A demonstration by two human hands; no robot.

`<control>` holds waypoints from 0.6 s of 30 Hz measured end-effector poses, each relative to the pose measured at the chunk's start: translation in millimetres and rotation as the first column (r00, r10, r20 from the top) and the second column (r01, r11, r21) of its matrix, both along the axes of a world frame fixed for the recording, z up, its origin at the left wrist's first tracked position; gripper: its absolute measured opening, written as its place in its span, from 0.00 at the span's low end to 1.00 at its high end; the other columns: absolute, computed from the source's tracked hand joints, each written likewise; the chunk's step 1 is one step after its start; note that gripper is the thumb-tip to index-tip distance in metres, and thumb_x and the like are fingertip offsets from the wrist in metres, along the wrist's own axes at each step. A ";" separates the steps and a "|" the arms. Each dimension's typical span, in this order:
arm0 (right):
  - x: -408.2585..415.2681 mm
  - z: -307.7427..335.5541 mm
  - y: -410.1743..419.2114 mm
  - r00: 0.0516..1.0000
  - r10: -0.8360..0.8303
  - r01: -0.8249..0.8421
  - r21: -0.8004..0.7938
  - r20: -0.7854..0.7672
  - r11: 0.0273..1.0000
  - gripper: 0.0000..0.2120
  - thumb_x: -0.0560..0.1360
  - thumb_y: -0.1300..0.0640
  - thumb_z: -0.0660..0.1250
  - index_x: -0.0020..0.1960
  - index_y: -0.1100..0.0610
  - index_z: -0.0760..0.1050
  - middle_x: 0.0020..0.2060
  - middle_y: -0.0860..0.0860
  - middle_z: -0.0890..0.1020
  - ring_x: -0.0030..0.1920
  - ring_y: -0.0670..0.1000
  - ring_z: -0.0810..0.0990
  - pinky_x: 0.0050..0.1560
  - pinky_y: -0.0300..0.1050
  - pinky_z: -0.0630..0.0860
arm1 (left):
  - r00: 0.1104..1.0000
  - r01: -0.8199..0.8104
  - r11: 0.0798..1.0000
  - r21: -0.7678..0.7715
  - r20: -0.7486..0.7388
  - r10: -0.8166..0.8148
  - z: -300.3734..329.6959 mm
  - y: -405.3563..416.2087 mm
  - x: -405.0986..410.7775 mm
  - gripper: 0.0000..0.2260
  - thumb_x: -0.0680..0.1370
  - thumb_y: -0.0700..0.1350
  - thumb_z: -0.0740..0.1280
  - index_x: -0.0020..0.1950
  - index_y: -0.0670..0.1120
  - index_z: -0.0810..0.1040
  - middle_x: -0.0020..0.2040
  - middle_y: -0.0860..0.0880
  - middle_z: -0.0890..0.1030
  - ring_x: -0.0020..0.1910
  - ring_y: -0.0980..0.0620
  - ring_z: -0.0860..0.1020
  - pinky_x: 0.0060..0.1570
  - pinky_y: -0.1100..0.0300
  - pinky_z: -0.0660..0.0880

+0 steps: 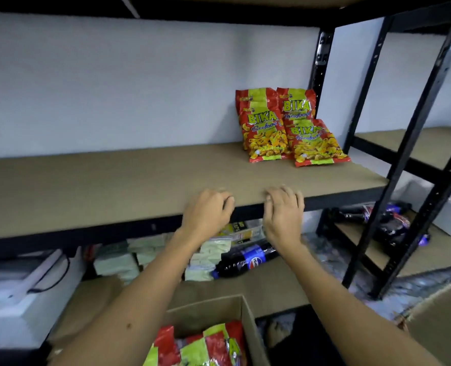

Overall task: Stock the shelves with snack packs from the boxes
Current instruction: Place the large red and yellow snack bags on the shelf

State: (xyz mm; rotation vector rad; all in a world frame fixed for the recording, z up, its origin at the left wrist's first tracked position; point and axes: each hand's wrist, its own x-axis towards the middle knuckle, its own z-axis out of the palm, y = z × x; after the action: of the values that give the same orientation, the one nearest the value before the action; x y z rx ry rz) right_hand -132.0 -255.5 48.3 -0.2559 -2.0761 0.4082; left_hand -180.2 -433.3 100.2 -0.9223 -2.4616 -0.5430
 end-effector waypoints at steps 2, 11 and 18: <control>22.9 -23.0 -24.5 0.999 0.046 -0.046 -0.074 -0.006 0.996 0.19 0.79 0.53 0.56 0.67 0.57 0.73 0.71 0.56 0.70 0.75 0.57 0.62 0.72 0.55 0.58 | 0.981 0.018 0.998 -0.060 -0.193 -0.030 -24.6 -24.8 27.7 0.18 0.79 0.51 0.62 0.67 0.49 0.75 0.67 0.47 0.76 0.68 0.47 0.72 0.66 0.49 0.69; 140.6 -202.3 -135.4 0.789 0.329 0.021 -0.559 0.518 0.829 0.17 0.77 0.57 0.63 0.65 0.50 0.75 0.53 0.53 0.83 0.52 0.55 0.82 0.52 0.50 0.79 | 0.714 -0.479 0.865 0.149 0.639 0.285 -238.0 -181.5 172.1 0.22 0.75 0.41 0.69 0.69 0.50 0.73 0.65 0.46 0.78 0.63 0.47 0.75 0.62 0.56 0.70; 191.8 -282.2 -175.4 0.426 0.446 0.291 -0.586 0.787 0.756 0.24 0.69 0.57 0.73 0.63 0.52 0.72 0.62 0.59 0.73 0.54 0.58 0.78 0.55 0.47 0.78 | 0.219 -0.750 0.637 -0.178 0.842 0.494 -312.2 -223.7 208.5 0.31 0.72 0.46 0.68 0.73 0.55 0.61 0.52 0.42 0.79 0.48 0.39 0.79 0.48 0.49 0.79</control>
State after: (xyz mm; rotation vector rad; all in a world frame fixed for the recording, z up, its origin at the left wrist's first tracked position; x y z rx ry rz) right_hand 59.8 -430.9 -233.9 -1.0092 -2.9507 1.3424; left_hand 28.3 -657.1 -212.0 0.7811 -3.0926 -1.1621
